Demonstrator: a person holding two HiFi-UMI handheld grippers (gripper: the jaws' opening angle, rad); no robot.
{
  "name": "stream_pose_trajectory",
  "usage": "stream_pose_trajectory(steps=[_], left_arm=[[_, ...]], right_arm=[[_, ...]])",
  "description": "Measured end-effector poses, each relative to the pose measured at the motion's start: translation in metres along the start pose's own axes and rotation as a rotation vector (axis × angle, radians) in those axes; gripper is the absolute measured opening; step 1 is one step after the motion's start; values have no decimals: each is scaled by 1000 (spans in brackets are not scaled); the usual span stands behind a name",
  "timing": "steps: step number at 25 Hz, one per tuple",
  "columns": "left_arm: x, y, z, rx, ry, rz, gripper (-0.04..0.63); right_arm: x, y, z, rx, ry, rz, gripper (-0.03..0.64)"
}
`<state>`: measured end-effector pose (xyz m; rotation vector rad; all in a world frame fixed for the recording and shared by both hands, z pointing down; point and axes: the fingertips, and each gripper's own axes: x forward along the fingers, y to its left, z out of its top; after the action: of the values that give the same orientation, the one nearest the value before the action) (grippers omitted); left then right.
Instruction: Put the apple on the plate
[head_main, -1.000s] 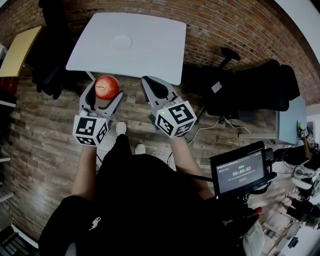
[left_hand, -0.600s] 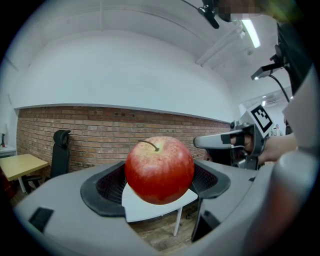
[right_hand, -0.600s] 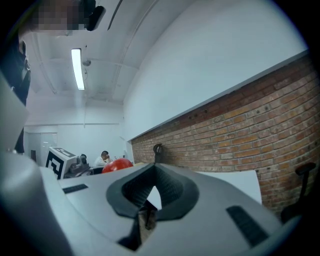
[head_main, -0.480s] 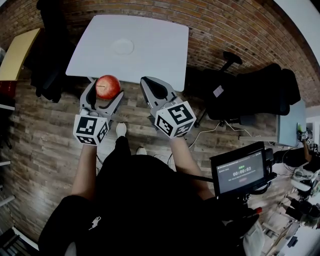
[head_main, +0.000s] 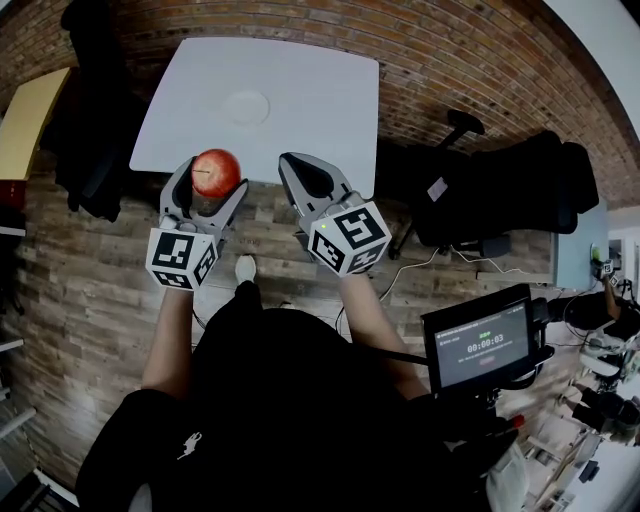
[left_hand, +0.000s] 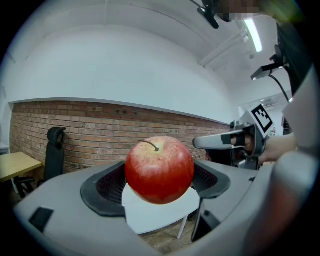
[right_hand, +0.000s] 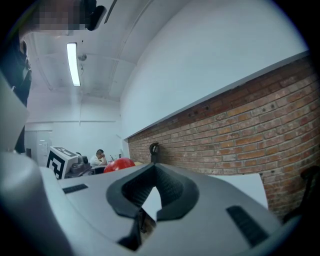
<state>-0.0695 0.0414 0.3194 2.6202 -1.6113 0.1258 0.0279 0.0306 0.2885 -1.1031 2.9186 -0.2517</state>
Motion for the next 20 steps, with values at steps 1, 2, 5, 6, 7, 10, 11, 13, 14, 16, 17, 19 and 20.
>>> stream_pose_trajectory(steps=[1, 2, 5, 6, 7, 10, 11, 13, 14, 16, 17, 19, 20], left_arm=[[4, 6, -1, -2, 0, -7, 405], [8, 12, -2, -4, 0, -14, 405], [19, 26, -2, -14, -1, -36, 405], [21, 29, -1, -15, -2, -43, 405], [22, 31, 1, -16, -3, -48, 405], [28, 42, 4, -18, -7, -63, 405], [30, 46, 4, -19, -6, -69, 405], [34, 55, 3, -19, -3, -80, 405], [37, 59, 2, -19, -2, -85, 405], [42, 67, 2, -22, 1, -92, 405], [44, 71, 1, -23, 1, -96, 405], [49, 79, 1, -23, 1, -103, 405], [51, 83, 0, -23, 0, -107, 405]], right_arm=[[6, -2, 0, -1, 1, -6, 3], [13, -4, -1, -2, 4, -12, 3], [28, -9, -2, -1, 11, -31, 3], [30, -9, 0, 1, 12, -35, 3], [33, -9, 1, 2, 14, -39, 3], [43, -9, 3, -16, 23, -51, 3], [47, -8, 4, -24, 27, -56, 3], [57, -8, 5, -31, 29, -61, 3], [62, -9, 5, -30, 29, -63, 3], [71, -11, 6, -31, 30, -68, 3], [75, -12, 6, -33, 31, -72, 3], [83, -13, 6, -40, 34, -79, 3], [87, -13, 6, -43, 35, -82, 3]])
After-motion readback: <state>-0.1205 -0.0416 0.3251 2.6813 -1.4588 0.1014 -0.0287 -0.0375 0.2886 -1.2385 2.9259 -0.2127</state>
